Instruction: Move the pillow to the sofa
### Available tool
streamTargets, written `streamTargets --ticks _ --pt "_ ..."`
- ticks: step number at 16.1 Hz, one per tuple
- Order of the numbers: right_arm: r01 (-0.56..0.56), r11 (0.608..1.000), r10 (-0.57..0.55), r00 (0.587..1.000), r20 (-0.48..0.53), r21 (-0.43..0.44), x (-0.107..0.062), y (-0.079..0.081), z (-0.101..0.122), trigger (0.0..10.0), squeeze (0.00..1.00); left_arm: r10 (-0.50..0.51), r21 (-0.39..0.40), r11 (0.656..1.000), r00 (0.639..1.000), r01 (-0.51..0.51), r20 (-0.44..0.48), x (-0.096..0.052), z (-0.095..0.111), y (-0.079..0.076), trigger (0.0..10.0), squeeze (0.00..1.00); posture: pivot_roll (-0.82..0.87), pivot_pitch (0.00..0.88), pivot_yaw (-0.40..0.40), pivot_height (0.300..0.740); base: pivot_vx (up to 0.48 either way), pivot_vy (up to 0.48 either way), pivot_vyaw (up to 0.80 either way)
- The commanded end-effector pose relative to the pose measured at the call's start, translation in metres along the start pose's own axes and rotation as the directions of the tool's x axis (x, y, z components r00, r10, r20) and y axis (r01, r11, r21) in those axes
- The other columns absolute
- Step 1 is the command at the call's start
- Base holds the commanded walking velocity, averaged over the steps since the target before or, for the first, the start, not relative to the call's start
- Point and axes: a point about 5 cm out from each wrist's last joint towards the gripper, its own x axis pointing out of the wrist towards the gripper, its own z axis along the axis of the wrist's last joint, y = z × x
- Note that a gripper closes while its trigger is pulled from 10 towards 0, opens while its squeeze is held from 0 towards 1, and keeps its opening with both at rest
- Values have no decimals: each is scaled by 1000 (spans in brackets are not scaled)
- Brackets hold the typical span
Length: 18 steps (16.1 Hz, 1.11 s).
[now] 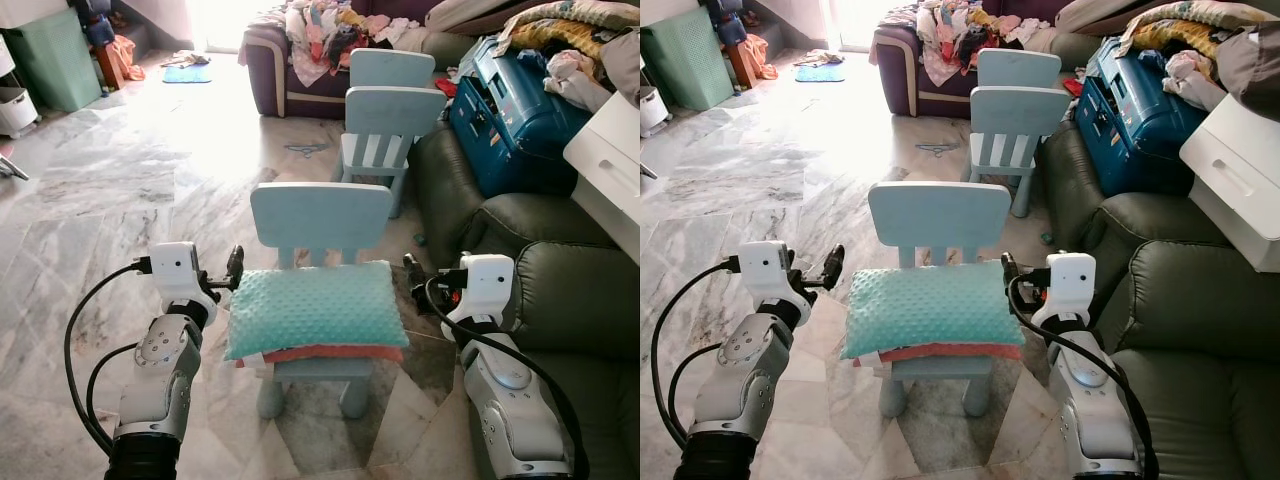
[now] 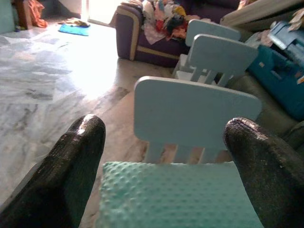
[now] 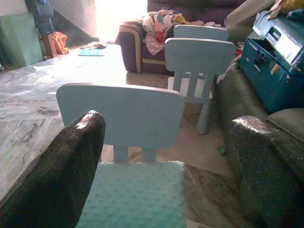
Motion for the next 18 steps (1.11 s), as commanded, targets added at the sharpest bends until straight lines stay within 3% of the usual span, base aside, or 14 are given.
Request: streamTargets --ticks 1,13,18 --pt "2 1000 -2 1000 20 -2 2 0 6 10000 0 -13 -14 1000 1000 14 20 2 5 -1 10000 0 -69 34 -53 740 480 0 0" --pt "-13 1000 13 1000 25 -10 1 2 6 10000 0 11 -1 1000 1000 -11 -14 -2 -4 -2 10000 0 -69 41 -54 740 478 0 0" --pt "-16 1000 17 1000 23 -12 0 2 5 10000 0 -37 -28 999 999 36 -20 -4 -8 -12 10000 0 -67 39 -58 740 70 0 0"
